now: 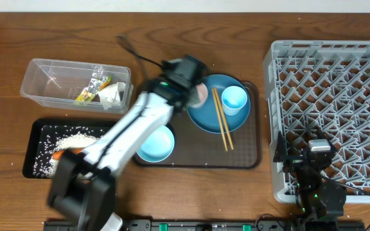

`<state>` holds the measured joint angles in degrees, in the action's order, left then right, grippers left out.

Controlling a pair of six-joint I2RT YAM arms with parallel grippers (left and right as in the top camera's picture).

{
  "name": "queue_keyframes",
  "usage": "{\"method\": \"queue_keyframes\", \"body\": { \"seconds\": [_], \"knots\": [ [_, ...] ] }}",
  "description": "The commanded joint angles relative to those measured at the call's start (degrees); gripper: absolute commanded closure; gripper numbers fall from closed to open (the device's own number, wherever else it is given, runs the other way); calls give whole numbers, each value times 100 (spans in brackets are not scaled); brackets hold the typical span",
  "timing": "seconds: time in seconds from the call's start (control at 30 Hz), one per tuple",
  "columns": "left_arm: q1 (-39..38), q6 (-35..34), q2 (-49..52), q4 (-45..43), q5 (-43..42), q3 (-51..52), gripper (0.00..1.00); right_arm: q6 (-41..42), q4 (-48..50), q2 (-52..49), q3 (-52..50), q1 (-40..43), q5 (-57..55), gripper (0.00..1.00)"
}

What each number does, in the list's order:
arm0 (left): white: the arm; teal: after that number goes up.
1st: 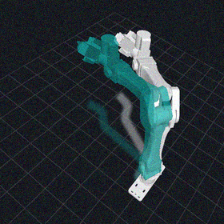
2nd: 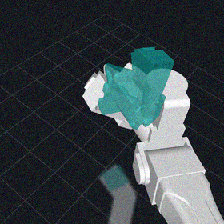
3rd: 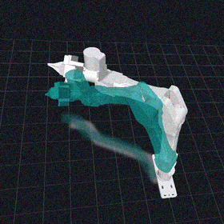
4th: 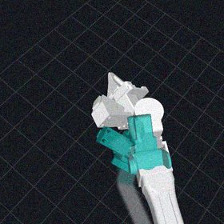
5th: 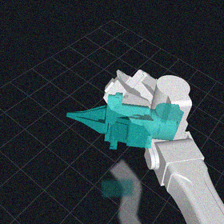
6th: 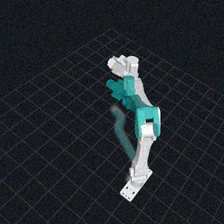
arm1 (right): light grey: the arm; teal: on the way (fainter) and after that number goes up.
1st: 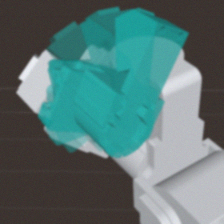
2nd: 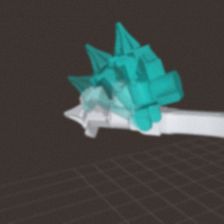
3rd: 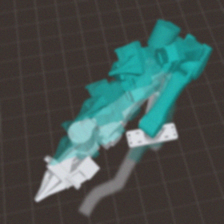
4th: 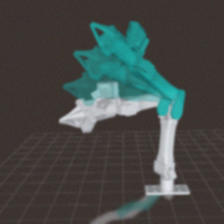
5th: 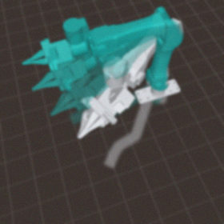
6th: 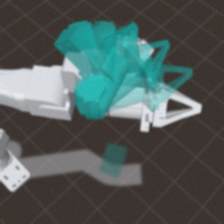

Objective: Sort waste into correct bins and load items into the dishwasher rack
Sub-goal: 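Lift the pink cup with the left gripper and hold it toward the right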

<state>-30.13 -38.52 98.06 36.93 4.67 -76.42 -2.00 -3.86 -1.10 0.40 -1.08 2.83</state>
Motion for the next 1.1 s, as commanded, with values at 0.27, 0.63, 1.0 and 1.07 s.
{"method": "queue_keyframes", "body": {
  "seconds": [0.27,0.63,1.0,1.07],
  "knots": [
    [1676,2529,-866,68,-5414,13,94,-20,-22,-2,-9,-2,2,1],
    [1777,5289,-804,326,-7027,118,94,-22,-22,-2,-9,-2,2,1],
    [2129,5954,-804,96,-6957,120,94,-20,-22,-2,-9,-2,2,1],
    [2253,5995,-802,96,-6961,120,94,-22,-22,-2,-9,-2,2,1]
  ]
}}
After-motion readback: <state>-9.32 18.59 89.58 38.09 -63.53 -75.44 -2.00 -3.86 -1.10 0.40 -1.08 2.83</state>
